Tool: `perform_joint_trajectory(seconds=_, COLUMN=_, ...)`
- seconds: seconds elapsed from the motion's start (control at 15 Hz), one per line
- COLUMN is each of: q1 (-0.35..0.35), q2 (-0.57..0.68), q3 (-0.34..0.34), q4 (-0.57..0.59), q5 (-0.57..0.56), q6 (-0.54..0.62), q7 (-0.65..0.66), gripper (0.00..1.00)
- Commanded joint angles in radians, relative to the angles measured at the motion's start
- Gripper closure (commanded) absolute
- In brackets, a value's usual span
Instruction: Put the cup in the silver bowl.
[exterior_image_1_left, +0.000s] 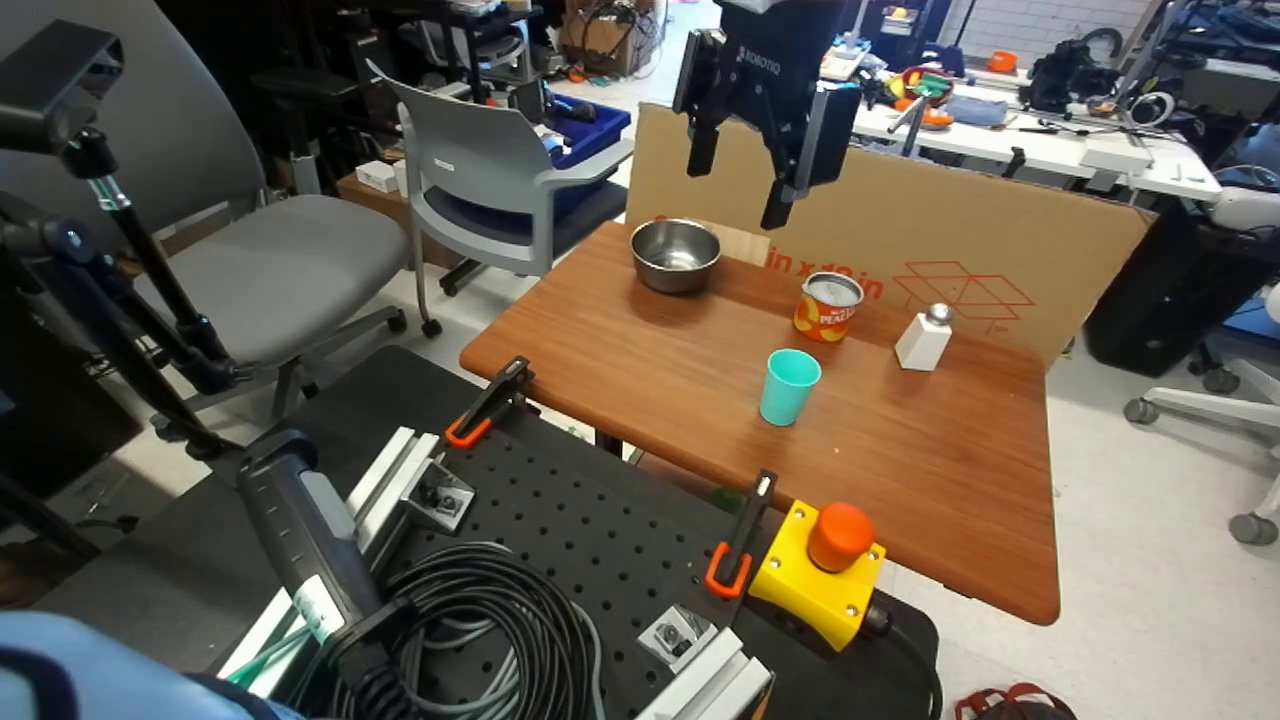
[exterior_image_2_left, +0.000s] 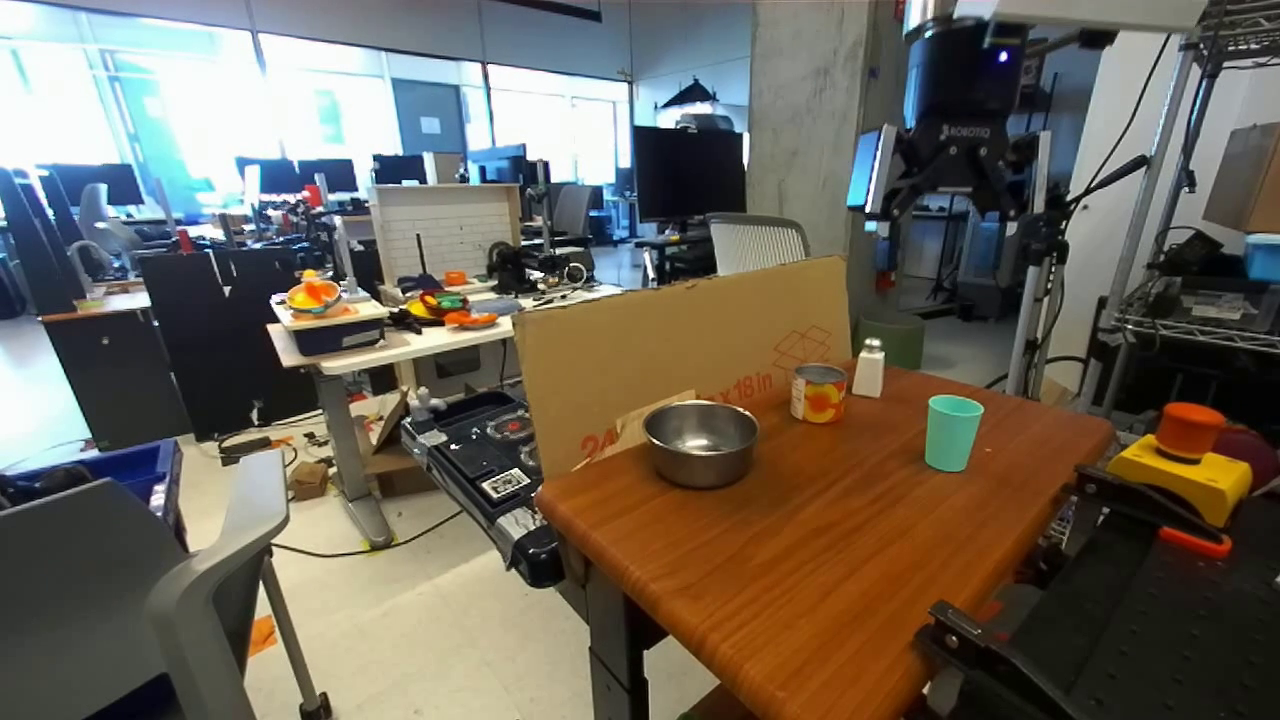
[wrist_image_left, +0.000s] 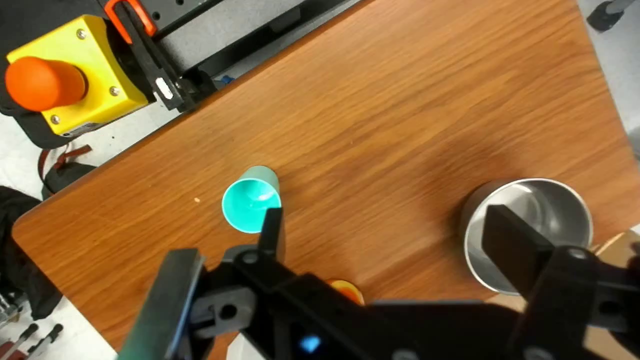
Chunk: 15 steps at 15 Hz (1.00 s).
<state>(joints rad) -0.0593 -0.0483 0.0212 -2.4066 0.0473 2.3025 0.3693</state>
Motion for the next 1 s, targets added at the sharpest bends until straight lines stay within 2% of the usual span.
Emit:
perform_joint_trajectory(seconds=0.0, q1=-0.013, q2=0.100, q3=-0.046, q4=0.043, q5=-0.043, q6=0.036, q7=-0.013, gripper=0.00)
perform_joint_trajectory(seconds=0.13, q1=-0.020, q2=0.142, q3=-0.072, q4=0.052, q5=-0.063, q6=0.025, q7=-0.027, gripper=0.00)
perform_joint_trajectory(seconds=0.53, q1=-0.030, q2=0.244, q3=-0.146, q4=0.060, q5=-0.120, q6=0.092, q7=-0.050, gripper=0.00)
perform_joint_trajectory(seconds=0.93, q1=-0.018, q2=0.335, q3=-0.199, q4=0.085, q5=-0.167, q6=0.226, q7=-0.021, gripper=0.00)
